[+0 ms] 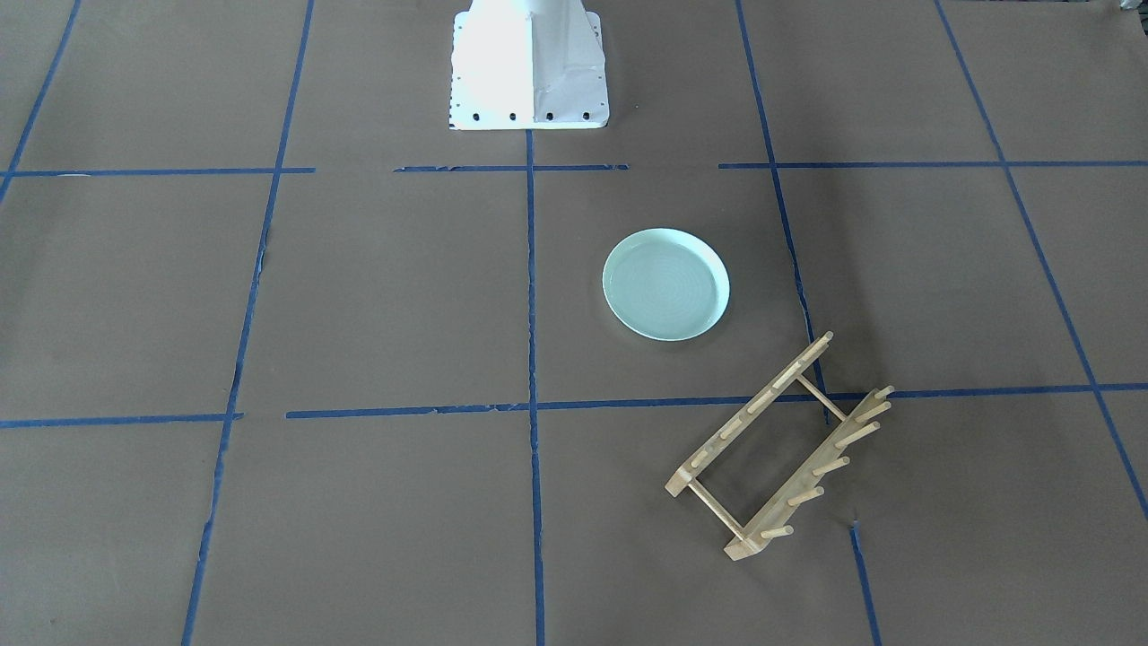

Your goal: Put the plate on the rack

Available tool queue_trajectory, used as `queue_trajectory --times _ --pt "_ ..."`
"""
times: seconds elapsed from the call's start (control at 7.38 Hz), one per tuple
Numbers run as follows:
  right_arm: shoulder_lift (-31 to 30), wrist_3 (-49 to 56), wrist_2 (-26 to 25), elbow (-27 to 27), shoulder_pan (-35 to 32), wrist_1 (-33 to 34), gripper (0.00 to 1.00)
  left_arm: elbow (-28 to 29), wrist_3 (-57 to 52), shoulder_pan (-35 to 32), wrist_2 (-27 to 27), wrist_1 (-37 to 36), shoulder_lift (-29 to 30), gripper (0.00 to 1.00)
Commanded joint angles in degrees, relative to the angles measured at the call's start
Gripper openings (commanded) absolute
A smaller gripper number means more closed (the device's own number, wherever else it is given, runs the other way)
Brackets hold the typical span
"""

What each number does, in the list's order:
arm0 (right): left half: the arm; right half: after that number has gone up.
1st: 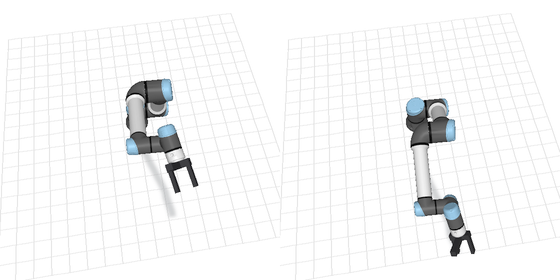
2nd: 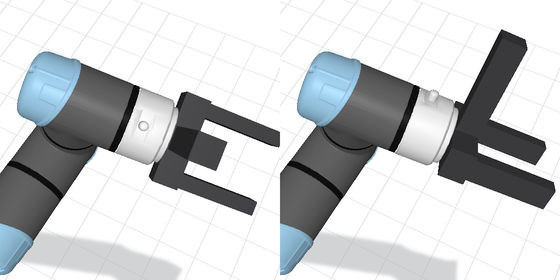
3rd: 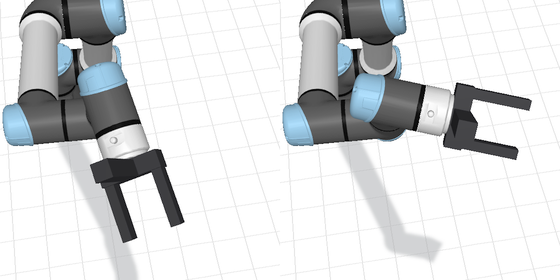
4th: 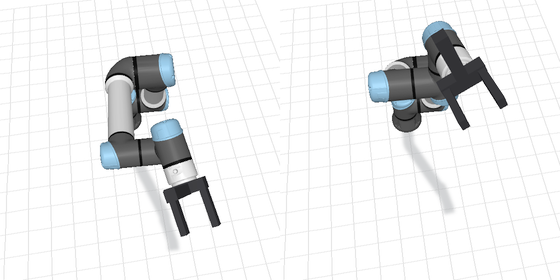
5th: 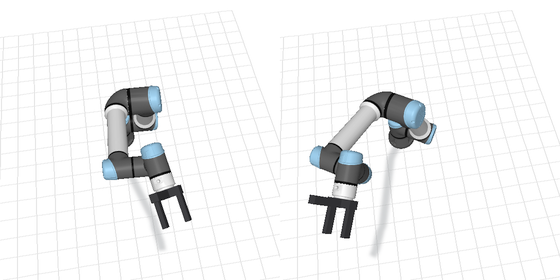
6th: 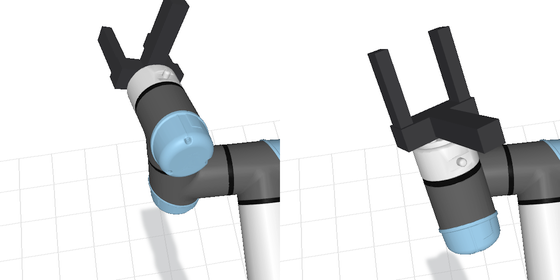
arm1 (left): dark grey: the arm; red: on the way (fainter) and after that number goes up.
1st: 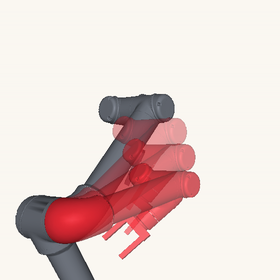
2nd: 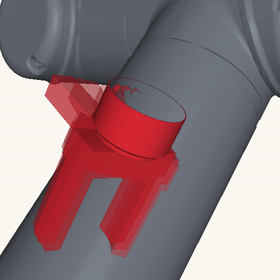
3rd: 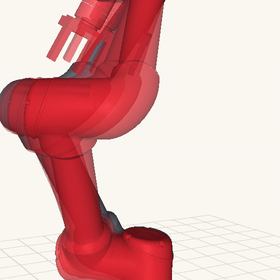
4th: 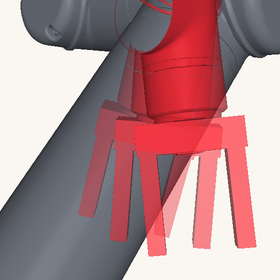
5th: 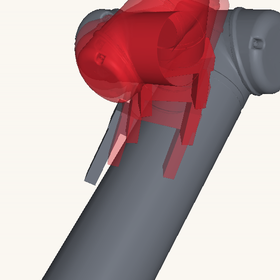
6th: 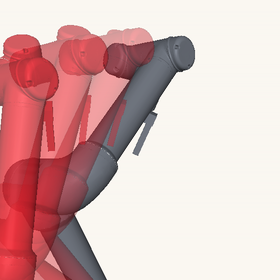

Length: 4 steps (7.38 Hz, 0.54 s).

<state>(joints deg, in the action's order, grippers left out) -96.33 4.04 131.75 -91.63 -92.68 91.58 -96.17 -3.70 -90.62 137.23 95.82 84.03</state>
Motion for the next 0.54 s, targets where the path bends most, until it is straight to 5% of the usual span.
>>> queue_trajectory --times 0.0,0.41 --pt "0.0 -0.09 0.0 0.05 -0.04 0.0 1.0 -0.85 0.09 0.0 0.58 0.15 0.26 1.0" --pt "0.0 0.0 0.0 0.05 0.05 0.0 1.0 2.22 0.27 0.18 0.32 0.42 1.48 1.0"
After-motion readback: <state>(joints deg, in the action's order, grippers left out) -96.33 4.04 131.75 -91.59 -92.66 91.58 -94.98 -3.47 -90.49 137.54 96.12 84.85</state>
